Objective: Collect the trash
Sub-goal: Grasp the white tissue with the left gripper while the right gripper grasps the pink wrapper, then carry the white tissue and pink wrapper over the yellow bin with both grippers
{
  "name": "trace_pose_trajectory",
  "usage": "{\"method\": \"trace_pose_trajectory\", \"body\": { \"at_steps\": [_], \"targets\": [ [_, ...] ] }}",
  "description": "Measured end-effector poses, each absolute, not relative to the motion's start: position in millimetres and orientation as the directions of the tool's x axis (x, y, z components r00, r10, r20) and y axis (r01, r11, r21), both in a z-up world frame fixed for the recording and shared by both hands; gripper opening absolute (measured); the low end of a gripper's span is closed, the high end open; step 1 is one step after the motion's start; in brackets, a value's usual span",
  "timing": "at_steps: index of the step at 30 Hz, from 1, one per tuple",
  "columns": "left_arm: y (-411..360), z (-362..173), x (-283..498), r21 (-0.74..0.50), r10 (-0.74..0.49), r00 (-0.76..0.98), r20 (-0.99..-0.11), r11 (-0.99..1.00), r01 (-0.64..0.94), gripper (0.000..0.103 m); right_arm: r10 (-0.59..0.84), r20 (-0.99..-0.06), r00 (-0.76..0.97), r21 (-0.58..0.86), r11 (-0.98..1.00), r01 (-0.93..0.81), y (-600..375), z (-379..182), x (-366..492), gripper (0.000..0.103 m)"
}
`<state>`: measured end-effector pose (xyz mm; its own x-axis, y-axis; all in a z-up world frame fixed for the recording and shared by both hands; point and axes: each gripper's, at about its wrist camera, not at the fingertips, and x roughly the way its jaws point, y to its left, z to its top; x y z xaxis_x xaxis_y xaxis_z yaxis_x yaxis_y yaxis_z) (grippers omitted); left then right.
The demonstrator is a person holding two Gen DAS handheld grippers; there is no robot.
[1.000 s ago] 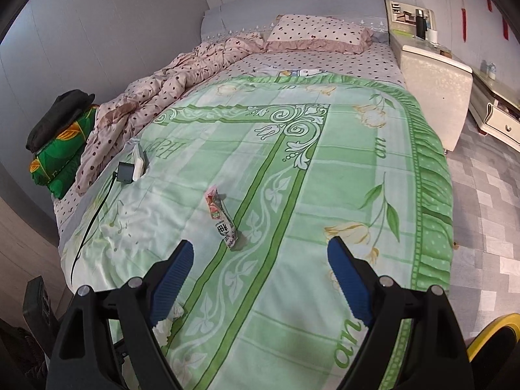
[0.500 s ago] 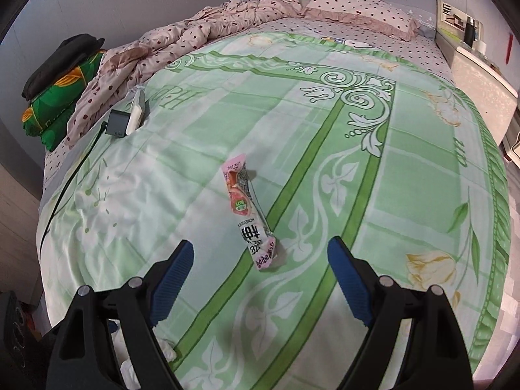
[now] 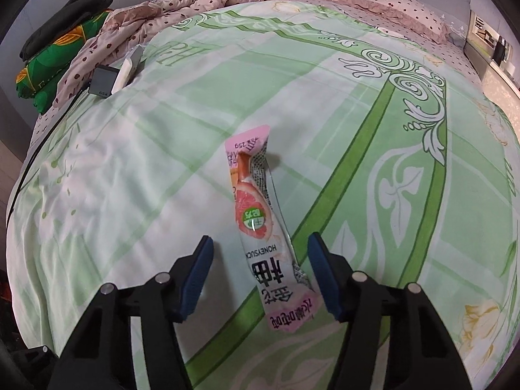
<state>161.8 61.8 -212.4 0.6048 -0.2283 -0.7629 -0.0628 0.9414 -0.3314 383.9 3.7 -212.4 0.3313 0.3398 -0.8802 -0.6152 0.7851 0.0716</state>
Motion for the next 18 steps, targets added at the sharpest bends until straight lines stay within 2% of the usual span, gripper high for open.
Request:
{"method": "trace_pose_trajectory", "body": {
  "at_steps": [3,5,12,18],
  "targets": [
    [63,-213,162,-0.346,-0.243,0.606,-0.757,0.937,-0.057,0.035,0.352,-0.875,0.331,0.080,0.781,-0.619,4,-215,385,0.045],
    [64,-213,162,-0.355,-0.250,0.608,-0.754,0.933,-0.057,0.034,0.360,-0.871,0.334,0.085,0.781,-0.619,4,-213,385,0.032],
    [66,-212,161,-0.369,-0.269,0.612,-0.744,0.928,-0.041,0.033,0.393,-0.857,0.333,0.128,0.789,-0.601,-4,-205,384,0.029],
    [66,-203,155,-0.356,-0.255,0.636,-0.728,0.934,-0.033,0.033,0.447,-0.823,0.349,0.176,0.786,-0.592,-24,-173,370,0.029]
  ]
}}
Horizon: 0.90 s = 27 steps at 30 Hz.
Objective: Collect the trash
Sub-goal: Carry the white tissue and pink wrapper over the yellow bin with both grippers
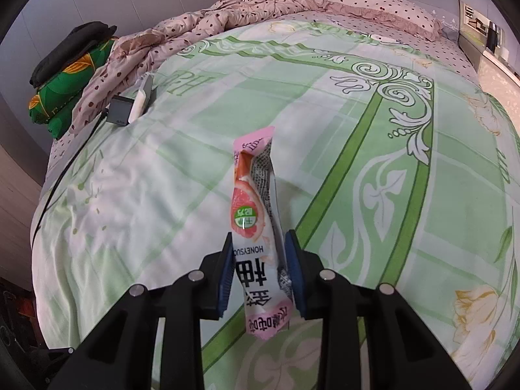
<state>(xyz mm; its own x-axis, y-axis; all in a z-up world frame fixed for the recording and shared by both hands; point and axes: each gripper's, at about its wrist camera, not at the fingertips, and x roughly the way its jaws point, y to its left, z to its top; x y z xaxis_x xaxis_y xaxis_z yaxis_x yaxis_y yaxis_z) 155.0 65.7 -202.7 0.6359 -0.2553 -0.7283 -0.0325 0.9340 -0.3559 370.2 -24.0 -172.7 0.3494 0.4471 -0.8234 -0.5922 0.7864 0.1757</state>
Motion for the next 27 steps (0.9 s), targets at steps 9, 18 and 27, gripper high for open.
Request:
{"method": "trace_pose_trajectory", "body": {
  "at_steps": [9,18,27],
  "targets": [
    [61,-165,138,-0.318,-0.218,0.695,-0.686,0.948,-0.017,0.033,0.482,-0.773,0.413,0.202,0.803,-0.560,-77,-115,328,0.029],
    [39,-114,116,-0.292,-0.206,0.745,-0.635,0.956,0.016,0.033,0.478,-0.726,0.495,0.221,0.843,-0.490,-149,-66,278,0.029],
    [-13,-68,95,-0.255,-0.237,0.776,-0.585,0.962,0.101,0.033,0.467,-0.656,0.593,0.231,0.872,-0.431,-229,-18,229,0.029]
  ]
}}
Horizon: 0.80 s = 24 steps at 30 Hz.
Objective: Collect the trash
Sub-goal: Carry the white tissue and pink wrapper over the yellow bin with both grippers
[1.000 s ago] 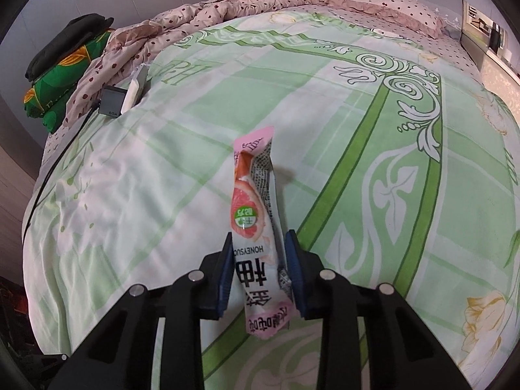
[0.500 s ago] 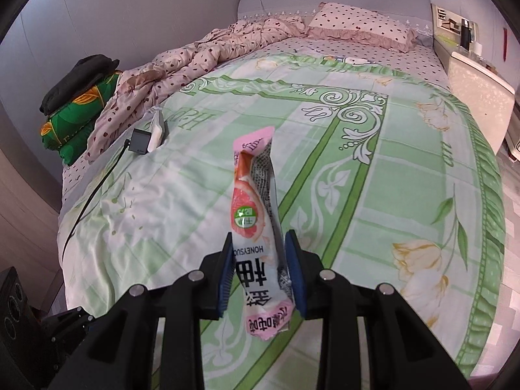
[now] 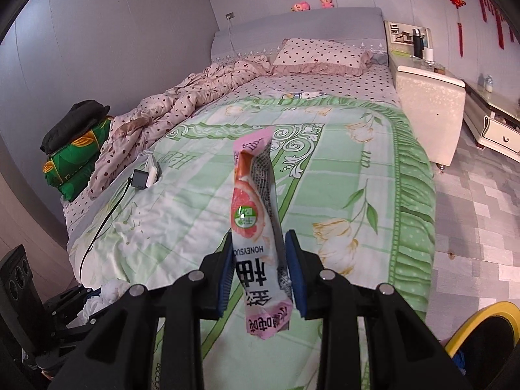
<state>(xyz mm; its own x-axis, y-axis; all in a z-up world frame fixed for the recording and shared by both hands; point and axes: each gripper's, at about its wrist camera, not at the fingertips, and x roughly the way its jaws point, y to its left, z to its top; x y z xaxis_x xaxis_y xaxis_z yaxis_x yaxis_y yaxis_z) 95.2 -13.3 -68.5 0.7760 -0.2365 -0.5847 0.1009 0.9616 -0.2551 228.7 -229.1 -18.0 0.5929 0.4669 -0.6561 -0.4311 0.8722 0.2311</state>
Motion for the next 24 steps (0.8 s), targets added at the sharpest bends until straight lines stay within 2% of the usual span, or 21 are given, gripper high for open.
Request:
{"method": "trace_pose_trajectory", "body": {
  "at_steps": [12,24],
  "targets": [
    [-88,-14,81,-0.212,-0.310,0.791,-0.527,0.950,0.231,0.033,0.393,-0.573,0.719,0.238,0.919,-0.313,-334,35,175,0.029],
    [-164,19,85,-0.176,-0.386,0.767,-0.512,0.921,0.347,0.033,0.303,-0.524,0.796,0.242,0.949,-0.202,-422,61,134,0.029]
  ]
}}
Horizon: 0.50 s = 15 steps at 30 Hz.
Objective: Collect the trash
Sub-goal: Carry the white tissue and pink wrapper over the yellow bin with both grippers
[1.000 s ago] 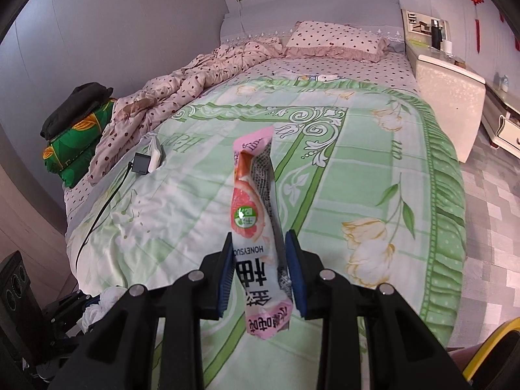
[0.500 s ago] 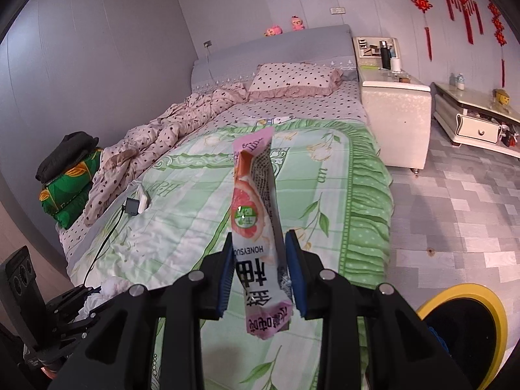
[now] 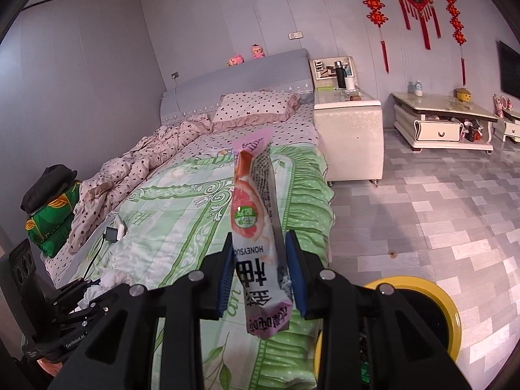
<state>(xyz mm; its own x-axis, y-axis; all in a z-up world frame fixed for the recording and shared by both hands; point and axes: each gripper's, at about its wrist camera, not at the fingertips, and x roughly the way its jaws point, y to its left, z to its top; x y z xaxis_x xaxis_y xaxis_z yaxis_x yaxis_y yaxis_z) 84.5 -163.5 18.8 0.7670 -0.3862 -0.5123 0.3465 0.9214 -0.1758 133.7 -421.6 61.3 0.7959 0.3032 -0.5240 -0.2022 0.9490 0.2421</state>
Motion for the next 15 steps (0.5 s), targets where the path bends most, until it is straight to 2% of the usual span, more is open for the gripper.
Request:
{"method": "trace_pose_trajectory", "body": {
  "at_steps": [15],
  "targets": [
    [-269,26,105,-0.147,-0.483,0.698,-0.528,0.862,0.485,0.033,0.185,-0.518,0.835,0.256,0.965,-0.054,-510,54,96,0.029]
  ]
}}
